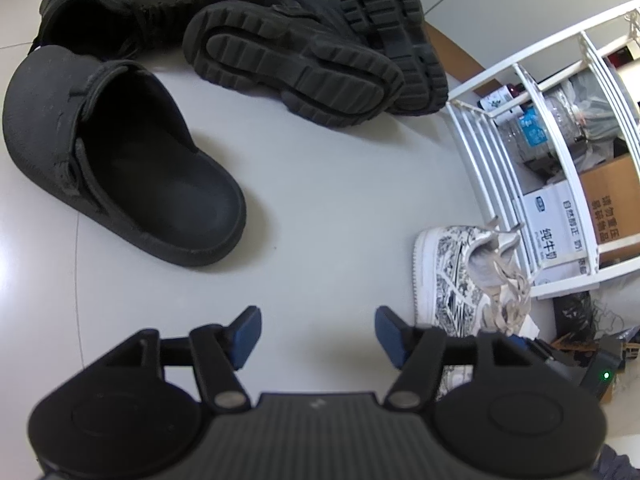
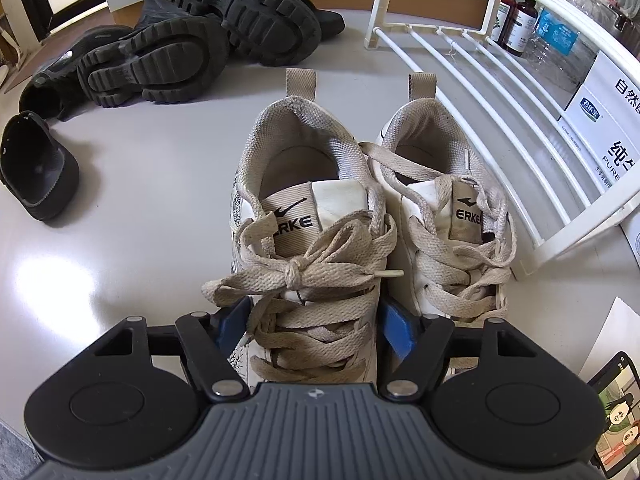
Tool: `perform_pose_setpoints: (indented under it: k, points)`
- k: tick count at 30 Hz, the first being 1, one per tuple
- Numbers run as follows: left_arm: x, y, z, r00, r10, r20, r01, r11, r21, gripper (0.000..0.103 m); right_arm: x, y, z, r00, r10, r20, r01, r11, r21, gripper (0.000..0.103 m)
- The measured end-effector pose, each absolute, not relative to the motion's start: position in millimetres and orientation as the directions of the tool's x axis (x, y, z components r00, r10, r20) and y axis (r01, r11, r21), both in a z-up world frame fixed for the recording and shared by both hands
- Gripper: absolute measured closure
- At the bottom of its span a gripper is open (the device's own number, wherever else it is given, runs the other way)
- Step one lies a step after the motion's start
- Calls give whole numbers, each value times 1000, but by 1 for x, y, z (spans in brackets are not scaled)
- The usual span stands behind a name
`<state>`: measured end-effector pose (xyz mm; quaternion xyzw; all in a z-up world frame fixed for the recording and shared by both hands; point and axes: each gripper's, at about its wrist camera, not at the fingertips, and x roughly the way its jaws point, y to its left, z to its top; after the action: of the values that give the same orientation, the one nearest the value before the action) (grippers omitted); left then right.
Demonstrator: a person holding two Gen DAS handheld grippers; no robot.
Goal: Organize scattered shoes
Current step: 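Move the left tool toward the black clog by the boots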
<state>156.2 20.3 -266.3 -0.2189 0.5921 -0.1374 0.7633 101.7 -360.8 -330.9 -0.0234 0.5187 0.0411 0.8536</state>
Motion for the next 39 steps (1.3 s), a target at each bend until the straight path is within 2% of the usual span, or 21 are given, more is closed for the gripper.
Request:
perform_pose_setpoints:
  k: [7, 22, 27, 39]
  points:
    - [159, 28, -264, 277, -457, -845, -64, 869, -491, 30, 99, -357, -312, 460, 56, -886, -80, 997, 22, 29]
    - [161, 26, -265, 275, -457, -846, -68, 868, -492, 29, 101, -362, -327, 429, 48, -902, -72, 997, 18, 27]
    - [162, 30, -264, 283, -447, -849, -81, 871, -485, 30, 98, -358, -326, 451, 13, -893, -86, 996, -29, 34]
    - [172, 62, -251, 353, -391, -850, -135, 878, -459, 29, 94, -357, -309, 475, 33, -879, -83, 997, -8, 33]
